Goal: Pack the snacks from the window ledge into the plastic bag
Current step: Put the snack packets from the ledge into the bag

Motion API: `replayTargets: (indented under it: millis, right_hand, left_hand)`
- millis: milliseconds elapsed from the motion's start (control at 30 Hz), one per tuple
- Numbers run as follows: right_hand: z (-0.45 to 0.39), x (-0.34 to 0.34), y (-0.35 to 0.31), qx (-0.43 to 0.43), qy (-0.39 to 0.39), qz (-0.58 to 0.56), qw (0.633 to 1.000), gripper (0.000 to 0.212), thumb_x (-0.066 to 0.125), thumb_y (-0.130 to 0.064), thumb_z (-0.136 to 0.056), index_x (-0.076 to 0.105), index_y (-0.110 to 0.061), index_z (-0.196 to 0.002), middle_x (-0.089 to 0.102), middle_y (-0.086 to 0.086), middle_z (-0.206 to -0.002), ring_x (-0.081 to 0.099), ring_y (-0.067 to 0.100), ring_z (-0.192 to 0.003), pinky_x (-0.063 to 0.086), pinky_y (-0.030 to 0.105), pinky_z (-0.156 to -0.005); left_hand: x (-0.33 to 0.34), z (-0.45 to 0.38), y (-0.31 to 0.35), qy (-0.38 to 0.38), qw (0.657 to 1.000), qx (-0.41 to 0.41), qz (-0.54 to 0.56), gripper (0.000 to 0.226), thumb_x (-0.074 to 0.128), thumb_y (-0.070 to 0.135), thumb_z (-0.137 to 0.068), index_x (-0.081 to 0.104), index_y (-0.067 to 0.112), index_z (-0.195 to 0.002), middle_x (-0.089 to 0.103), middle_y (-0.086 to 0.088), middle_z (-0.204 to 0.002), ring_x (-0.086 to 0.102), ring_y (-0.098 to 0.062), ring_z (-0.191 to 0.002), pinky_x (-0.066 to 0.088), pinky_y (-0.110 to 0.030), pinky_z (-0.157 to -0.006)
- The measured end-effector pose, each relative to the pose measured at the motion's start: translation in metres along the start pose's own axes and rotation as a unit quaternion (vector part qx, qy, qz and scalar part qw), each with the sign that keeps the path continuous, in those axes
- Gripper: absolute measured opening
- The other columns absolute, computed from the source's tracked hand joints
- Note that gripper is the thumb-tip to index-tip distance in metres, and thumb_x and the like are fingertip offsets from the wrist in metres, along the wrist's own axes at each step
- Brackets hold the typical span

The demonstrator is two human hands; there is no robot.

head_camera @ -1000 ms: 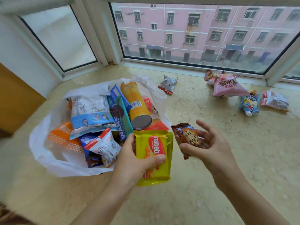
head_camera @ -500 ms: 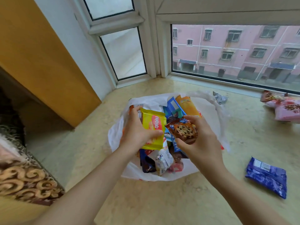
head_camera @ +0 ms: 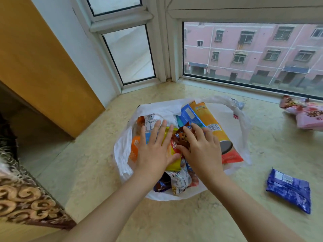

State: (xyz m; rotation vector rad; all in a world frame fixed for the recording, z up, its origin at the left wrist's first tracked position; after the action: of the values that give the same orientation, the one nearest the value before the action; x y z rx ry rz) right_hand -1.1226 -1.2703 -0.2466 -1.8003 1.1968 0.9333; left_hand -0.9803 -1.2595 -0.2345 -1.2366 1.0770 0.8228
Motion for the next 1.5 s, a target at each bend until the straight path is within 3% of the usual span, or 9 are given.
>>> replayTargets:
  millis: [100,200,433,733,933,1033,1233,1400,1500]
  right_hand:
    - [0.012,0.007,0.004,-0.031,-0.033,0.067,0.997,0.062,0.04,-0.053,-0.091,0.048,-0.016,-0.139,0.044,0.016,-0.145,0.04,0.033,-0.135,0.029,0.053,-0.104]
    - [0.018,0.003,0.011,-0.05,-0.046,0.061,0.996,0.063,0.026,-0.054,-0.095,0.038,-0.018,-0.146,0.031,0.015,-0.153,0.024,0.03,-0.143,0.018,0.059,-0.111]
    - [0.047,-0.035,0.043,-0.055,-0.015,0.041,0.998,0.055,0.035,-0.046,-0.095,0.051,-0.013,-0.137,0.039,0.014,-0.149,0.028,0.026,-0.141,0.023,0.057,-0.109]
    - [0.163,-0.061,0.159,0.043,-0.084,0.057,0.994,0.053,0.039,-0.044,-0.094,0.053,-0.011,-0.134,0.046,0.012,-0.144,0.04,0.028,-0.133,0.031,0.051,-0.108]
    - [0.203,-0.053,0.236,0.111,-0.134,0.109,0.979,0.06,0.022,-0.048,-0.099,0.055,-0.009,-0.13,0.05,0.017,-0.139,0.048,0.035,-0.124,0.03,0.05,-0.102]
    - [0.209,-0.047,0.26,0.128,-0.116,0.122,0.977,0.053,0.036,-0.044,-0.093,0.055,-0.008,-0.127,0.053,0.018,-0.135,0.05,0.036,-0.12,0.033,0.051,-0.099]
    - [0.209,-0.042,0.301,0.155,-0.125,0.125,0.972,0.054,0.036,-0.044,-0.093,0.055,-0.008,-0.128,0.053,0.017,-0.136,0.046,0.034,-0.124,0.035,0.052,-0.1]
    - [0.202,-0.042,0.33,0.175,-0.149,0.11,0.967,0.066,0.013,-0.051,-0.099,0.056,-0.011,-0.127,0.053,0.015,-0.136,0.048,0.033,-0.125,0.034,0.052,-0.1]
    - [0.196,-0.039,0.342,0.197,-0.148,0.091,0.965,0.06,0.021,-0.052,-0.097,0.058,-0.013,-0.124,0.054,0.012,-0.135,0.05,0.031,-0.122,0.037,0.051,-0.099]
  left_hand:
    - [0.007,0.002,0.006,0.016,1.0,-0.022,-0.002,0.09,-0.012,0.074,-0.077,-0.029,0.018,-0.145,-0.023,-0.005,-0.158,-0.022,-0.021,-0.144,-0.017,-0.057,-0.11]
    - [0.006,0.004,0.014,0.048,0.999,-0.016,-0.004,0.096,-0.01,0.075,-0.073,-0.021,0.016,-0.148,-0.008,-0.004,-0.161,-0.01,-0.021,-0.148,-0.007,-0.058,-0.114]
    - [-0.025,0.026,0.061,0.163,0.984,0.059,0.044,0.087,0.027,0.068,-0.08,0.029,0.015,-0.15,0.026,-0.006,-0.157,0.025,-0.022,-0.143,0.019,-0.056,-0.112]
    - [-0.014,0.062,0.204,0.15,0.96,0.175,0.159,0.086,0.057,0.056,-0.073,0.032,0.016,-0.146,0.029,-0.003,-0.153,0.029,-0.019,-0.139,0.029,-0.046,-0.106]
    - [0.01,0.023,0.287,0.085,0.964,0.195,0.161,0.096,0.073,0.062,-0.063,0.035,0.017,-0.138,0.041,-0.001,-0.147,0.032,-0.017,-0.133,0.037,-0.038,-0.1]
    - [0.011,-0.009,0.324,0.045,0.954,0.223,0.193,0.085,0.071,0.062,-0.067,0.042,0.022,-0.136,0.054,0.002,-0.139,0.041,-0.015,-0.129,0.048,-0.033,-0.093]
    - [0.008,-0.074,0.372,-0.125,0.921,0.306,0.208,0.069,0.054,0.046,-0.092,0.021,0.031,-0.151,0.024,0.004,-0.157,0.021,-0.016,-0.144,0.012,-0.042,-0.116]
    - [0.01,-0.104,0.376,-0.203,0.904,0.288,0.244,0.08,0.072,0.057,-0.073,0.038,0.035,-0.142,0.052,0.009,-0.135,0.048,-0.013,-0.124,0.016,-0.044,-0.112]
    - [0.012,-0.109,0.375,-0.262,0.892,0.246,0.276,0.078,0.079,0.057,-0.064,0.046,0.037,-0.131,0.063,0.011,-0.116,0.056,-0.012,-0.109,0.024,-0.04,-0.106]
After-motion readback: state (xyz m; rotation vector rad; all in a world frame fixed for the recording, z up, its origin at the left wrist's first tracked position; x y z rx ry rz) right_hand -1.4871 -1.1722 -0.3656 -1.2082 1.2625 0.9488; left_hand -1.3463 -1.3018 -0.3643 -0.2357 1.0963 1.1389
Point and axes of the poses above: each hand's wrist, its own z-axis away from the middle knuckle, its own x-axis out of the palm, y = z × x, the point moved 3 cm from there along -z, towards the middle knuckle
